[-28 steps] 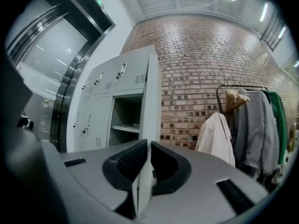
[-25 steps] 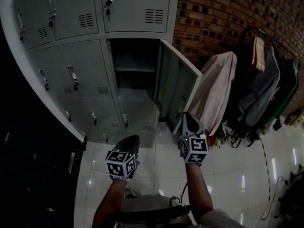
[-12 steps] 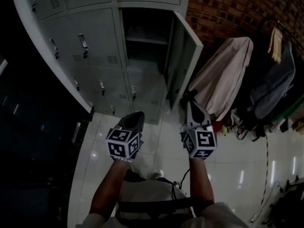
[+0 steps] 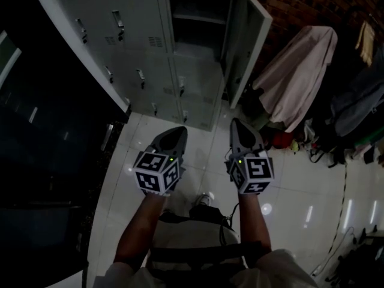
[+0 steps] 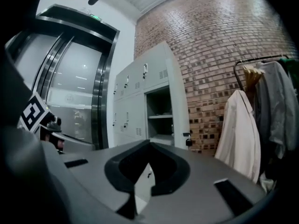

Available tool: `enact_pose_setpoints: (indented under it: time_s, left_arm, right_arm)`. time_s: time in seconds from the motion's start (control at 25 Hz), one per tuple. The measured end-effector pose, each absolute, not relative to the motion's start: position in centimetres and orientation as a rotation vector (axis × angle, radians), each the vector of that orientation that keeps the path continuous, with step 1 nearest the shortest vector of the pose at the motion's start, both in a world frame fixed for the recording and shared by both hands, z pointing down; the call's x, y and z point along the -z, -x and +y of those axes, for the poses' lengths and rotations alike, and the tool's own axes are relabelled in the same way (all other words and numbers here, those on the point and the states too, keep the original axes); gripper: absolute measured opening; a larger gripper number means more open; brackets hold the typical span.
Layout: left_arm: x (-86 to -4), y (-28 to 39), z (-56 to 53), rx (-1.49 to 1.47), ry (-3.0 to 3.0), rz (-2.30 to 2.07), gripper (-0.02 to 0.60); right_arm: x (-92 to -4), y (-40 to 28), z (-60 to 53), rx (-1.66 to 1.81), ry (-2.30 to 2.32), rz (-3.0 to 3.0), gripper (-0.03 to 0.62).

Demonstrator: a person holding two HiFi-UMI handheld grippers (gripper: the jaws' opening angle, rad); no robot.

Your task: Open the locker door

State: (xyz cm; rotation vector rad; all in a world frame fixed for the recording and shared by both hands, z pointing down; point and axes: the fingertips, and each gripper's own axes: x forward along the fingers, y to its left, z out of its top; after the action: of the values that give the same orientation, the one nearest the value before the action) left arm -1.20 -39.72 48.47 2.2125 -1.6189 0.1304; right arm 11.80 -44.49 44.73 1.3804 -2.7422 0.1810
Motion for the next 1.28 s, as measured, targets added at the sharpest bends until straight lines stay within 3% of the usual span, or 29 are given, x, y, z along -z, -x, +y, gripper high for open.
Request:
enact_pose_setpoints:
  time_s: [0.8, 1.28]
  left_arm:
    - [-47.3, 6.4, -25.5, -0.077, -2.335, -1.498, -0.002]
    - [-46.3, 6.1, -22.7, -0.038, -2.389, -1.435, -0.002]
  right_arm:
    - [-45.7, -6.6, -27.9, -0.265, -1.48, -2.622, 0.002]
    - [-44.0, -7.0, -24.2, -0.195, -1.55, -2.578, 0.002]
